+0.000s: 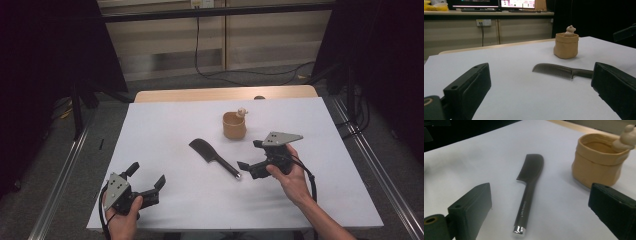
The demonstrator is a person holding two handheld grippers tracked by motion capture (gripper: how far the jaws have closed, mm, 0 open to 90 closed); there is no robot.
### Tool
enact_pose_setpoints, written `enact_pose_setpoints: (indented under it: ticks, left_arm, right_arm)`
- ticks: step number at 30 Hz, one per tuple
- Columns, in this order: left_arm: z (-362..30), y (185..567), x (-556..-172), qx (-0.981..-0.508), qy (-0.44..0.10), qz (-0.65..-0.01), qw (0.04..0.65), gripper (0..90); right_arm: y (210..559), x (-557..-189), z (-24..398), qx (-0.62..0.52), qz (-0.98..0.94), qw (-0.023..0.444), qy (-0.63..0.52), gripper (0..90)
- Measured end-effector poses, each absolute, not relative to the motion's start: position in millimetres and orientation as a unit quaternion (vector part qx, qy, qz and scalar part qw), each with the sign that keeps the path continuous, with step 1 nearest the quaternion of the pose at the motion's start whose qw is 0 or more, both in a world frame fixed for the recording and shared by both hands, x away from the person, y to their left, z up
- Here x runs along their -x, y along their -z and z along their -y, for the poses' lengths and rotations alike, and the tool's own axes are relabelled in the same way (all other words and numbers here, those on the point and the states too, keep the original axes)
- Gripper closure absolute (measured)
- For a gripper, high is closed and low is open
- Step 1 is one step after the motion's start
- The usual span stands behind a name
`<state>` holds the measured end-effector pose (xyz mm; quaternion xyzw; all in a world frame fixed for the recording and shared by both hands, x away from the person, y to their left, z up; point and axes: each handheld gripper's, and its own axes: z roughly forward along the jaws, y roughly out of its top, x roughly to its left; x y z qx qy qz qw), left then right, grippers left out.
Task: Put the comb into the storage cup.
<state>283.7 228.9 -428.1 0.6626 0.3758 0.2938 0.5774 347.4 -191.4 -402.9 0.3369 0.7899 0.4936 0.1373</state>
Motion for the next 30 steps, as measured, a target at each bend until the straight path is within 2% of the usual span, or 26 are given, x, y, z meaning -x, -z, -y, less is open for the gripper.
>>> enact_pose_setpoints:
  ticks: [6,11,20,30]
  left_arm:
    - [-229,428,-284,-0.664,-0.294,-0.373,0.578,2.8]
    - [-229,428,-284,-0.665,-0.293,-0.372,0.578,2.8]
    - [-228,427,-284,-0.666,-0.295,-0.371,0.577,2.7]
    - [-229,427,-283,-0.667,-0.294,-0.368,0.577,2.8]
  right_arm:
    - [399,-356,178,-0.327,-0.810,0.109,-0.475,4.4]
    - [397,-363,169,-0.328,-0.816,0.119,-0.461,4.4]
    - [400,-377,161,-0.341,-0.817,0.086,-0.457,4.9]
    - [403,-389,152,-0.348,-0.834,0.083,-0.419,4.2]
